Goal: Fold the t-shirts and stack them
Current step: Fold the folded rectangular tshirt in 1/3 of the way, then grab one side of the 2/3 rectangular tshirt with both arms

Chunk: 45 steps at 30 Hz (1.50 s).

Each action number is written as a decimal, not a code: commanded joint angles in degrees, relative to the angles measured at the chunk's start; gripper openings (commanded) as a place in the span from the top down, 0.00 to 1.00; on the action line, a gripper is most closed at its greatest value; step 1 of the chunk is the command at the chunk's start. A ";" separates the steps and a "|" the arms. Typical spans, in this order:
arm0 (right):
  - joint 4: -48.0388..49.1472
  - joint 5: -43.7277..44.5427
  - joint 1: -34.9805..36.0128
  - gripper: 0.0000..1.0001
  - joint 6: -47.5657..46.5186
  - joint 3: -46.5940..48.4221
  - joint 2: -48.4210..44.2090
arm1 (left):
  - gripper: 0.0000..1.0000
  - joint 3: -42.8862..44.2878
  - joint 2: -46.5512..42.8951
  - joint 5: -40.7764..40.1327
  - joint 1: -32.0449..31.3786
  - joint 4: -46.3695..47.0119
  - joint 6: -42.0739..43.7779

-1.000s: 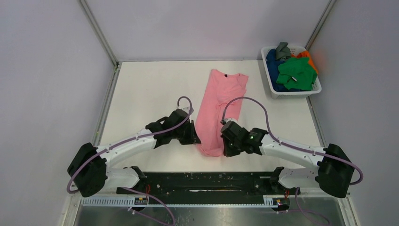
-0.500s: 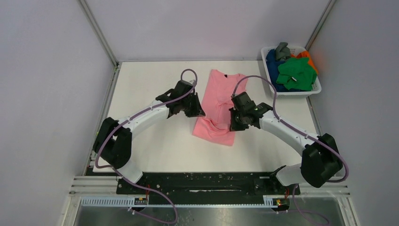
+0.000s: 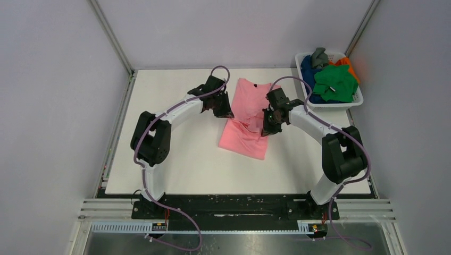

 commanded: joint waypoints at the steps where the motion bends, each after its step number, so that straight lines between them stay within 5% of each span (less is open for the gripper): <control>1: 1.59 -2.47 -2.73 0.99 -0.93 4.80 4.25 | 1.00 6.13 4.03 0.70 1.93 -0.46 1.13; 7: 3.71 -5.67 -6.13 0.86 -1.38 11.27 13.18 | 0.84 12.30 10.81 1.05 3.64 -1.18 0.77; 9: 3.37 -6.38 -7.64 0.58 -1.43 15.49 16.07 | 0.66 15.08 12.34 1.75 4.77 -1.27 0.11; 10: 2.46 -6.75 -8.12 0.43 -1.67 17.88 17.05 | 0.47 16.40 12.63 2.55 5.38 -1.36 -0.20; 11: 1.05 -6.75 -8.58 0.14 -1.90 19.90 17.47 | 0.32 17.22 12.37 3.32 6.01 -1.34 -0.43; 12: 0.00 -6.51 -8.78 0.02 -2.07 20.92 17.13 | 0.26 17.44 11.52 3.57 6.34 -1.23 -0.27; 13: -0.24 -6.30 -8.86 0.01 -2.37 20.79 16.22 | 0.21 16.98 10.18 3.18 6.47 -0.97 0.12; 18: 1.94 -6.58 -8.87 0.00 -1.42 10.66 7.95 | 0.04 3.07 -0.34 3.98 6.47 3.28 1.37; 25: 7.21 -10.54 -5.00 0.01 -0.79 -13.41 -6.63 | 0.03 -20.77 -13.67 4.72 4.40 7.37 -0.03; 31: 16.17 -11.85 -1.44 0.06 4.92 -23.84 -10.06 | 0.13 -31.10 -16.96 2.25 1.68 11.35 -2.75; 38: 21.68 -9.94 -0.87 0.43 8.76 -27.53 -9.75 | 0.30 -31.65 -13.20 1.54 0.90 11.14 -2.99; 45: 22.42 -7.74 -0.78 0.47 8.14 -28.69 -8.82 | 0.45 -31.48 -10.30 -3.02 -0.51 10.41 -3.15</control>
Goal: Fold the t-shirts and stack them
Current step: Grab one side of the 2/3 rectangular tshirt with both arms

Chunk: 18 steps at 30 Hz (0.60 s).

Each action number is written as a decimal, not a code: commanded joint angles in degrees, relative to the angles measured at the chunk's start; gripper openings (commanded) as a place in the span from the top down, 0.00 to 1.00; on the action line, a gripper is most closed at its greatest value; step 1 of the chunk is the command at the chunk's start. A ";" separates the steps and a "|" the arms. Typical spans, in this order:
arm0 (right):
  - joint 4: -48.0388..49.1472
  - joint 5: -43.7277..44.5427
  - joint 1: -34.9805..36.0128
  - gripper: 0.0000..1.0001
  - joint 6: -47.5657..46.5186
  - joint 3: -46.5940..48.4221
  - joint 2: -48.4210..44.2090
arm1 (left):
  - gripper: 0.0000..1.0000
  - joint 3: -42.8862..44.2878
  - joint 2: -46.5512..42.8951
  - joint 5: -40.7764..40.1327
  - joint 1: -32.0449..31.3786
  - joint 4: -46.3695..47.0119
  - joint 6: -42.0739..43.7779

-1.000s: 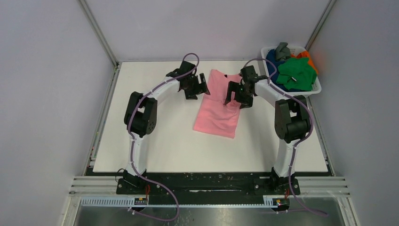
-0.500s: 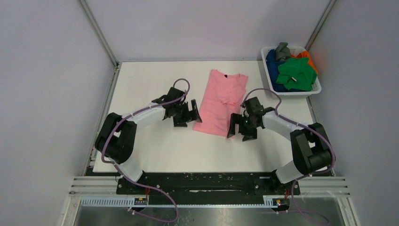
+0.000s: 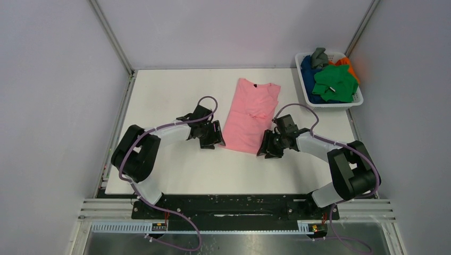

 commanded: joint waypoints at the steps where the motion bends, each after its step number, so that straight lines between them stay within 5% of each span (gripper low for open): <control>1: 2.31 3.38 0.55 0.47 0.32 -1.42 0.82 | 0.47 0.76 3.26 -3.45 -0.86 1.16 -0.13; 8: 4.95 5.58 0.54 0.52 1.87 -1.89 2.75 | 0.61 2.92 6.94 -3.22 -1.57 1.25 -0.25; 14: 5.53 5.73 0.59 0.67 2.46 -2.11 3.98 | 1.00 3.68 8.52 -3.73 -1.90 1.04 -0.29; 18: 3.37 3.75 0.70 0.82 1.31 -2.99 2.62 | 1.00 1.84 6.29 -4.62 -1.94 0.97 -0.33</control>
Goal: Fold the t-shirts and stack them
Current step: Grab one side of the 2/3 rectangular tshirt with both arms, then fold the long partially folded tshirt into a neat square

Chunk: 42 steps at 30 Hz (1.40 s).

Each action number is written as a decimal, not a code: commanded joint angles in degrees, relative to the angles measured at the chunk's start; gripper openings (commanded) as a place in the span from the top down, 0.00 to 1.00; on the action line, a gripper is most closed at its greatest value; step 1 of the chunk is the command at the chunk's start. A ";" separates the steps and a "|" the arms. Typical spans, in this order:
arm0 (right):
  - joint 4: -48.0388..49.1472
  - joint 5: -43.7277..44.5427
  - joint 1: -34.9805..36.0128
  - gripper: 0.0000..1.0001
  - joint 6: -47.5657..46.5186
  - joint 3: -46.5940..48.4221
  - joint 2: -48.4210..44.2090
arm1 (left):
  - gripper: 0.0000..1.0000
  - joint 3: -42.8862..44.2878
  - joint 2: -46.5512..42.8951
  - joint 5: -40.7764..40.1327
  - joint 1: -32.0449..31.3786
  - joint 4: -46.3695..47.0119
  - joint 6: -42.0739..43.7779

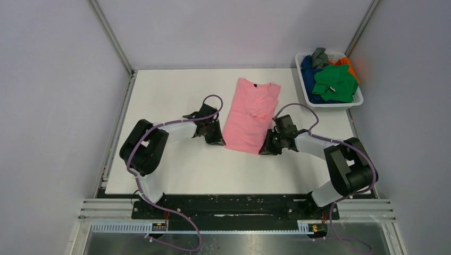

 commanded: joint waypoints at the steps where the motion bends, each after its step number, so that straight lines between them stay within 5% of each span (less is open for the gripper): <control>1: -4.07 1.40 0.89 0.85 -2.01 -2.79 -0.49 | 1.00 -3.18 -0.90 -4.70 -0.42 -2.00 1.00; 9: -12.12 -6.05 7.43 0.91 -4.53 -8.59 -10.95 | 1.00 -19.37 -18.56 -6.44 -1.25 -1.72 -2.42; 15: -17.38 -11.39 16.09 0.92 -1.38 -9.84 -22.20 | 1.00 -27.59 -38.32 -12.02 -6.28 -9.86 -8.04; 25: -15.27 -27.55 21.09 0.93 5.34 -12.11 -35.61 | 1.00 -28.76 -68.05 -14.84 -10.41 -24.39 -9.24; 32: -12.55 -31.05 20.67 0.95 6.53 -10.59 -38.59 | 1.00 -23.54 -72.19 -17.64 -10.48 -22.16 -6.13; 42: -18.58 -34.38 6.90 0.97 -0.45 -4.55 -34.65 | 1.00 -14.44 -56.57 -26.30 -10.15 -13.73 -2.76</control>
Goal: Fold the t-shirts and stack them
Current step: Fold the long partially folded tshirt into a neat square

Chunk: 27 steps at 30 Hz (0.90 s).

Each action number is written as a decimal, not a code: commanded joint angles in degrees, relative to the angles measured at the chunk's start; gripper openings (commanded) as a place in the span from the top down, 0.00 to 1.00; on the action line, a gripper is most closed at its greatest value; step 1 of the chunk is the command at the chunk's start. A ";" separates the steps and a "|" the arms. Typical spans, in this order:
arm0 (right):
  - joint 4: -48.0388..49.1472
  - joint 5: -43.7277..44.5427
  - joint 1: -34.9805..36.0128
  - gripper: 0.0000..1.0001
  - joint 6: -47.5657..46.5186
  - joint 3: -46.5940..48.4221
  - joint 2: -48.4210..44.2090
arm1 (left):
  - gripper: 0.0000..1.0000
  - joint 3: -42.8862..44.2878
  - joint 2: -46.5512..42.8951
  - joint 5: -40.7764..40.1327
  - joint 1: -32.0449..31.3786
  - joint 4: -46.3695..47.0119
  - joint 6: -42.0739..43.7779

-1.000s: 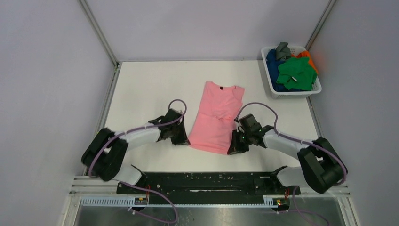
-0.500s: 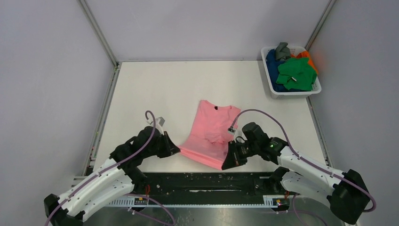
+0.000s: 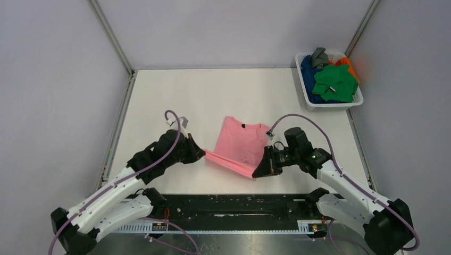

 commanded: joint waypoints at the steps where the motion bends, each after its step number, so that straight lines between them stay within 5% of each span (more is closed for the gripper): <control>1: -6.15 -3.70 -4.31 0.97 -5.61 4.93 2.10 | 1.00 6.93 8.13 -9.37 0.90 6.41 3.60; 27: -3.39 -6.78 -25.16 0.97 -10.81 20.75 31.35 | 1.00 36.92 54.23 4.58 14.48 16.58 9.65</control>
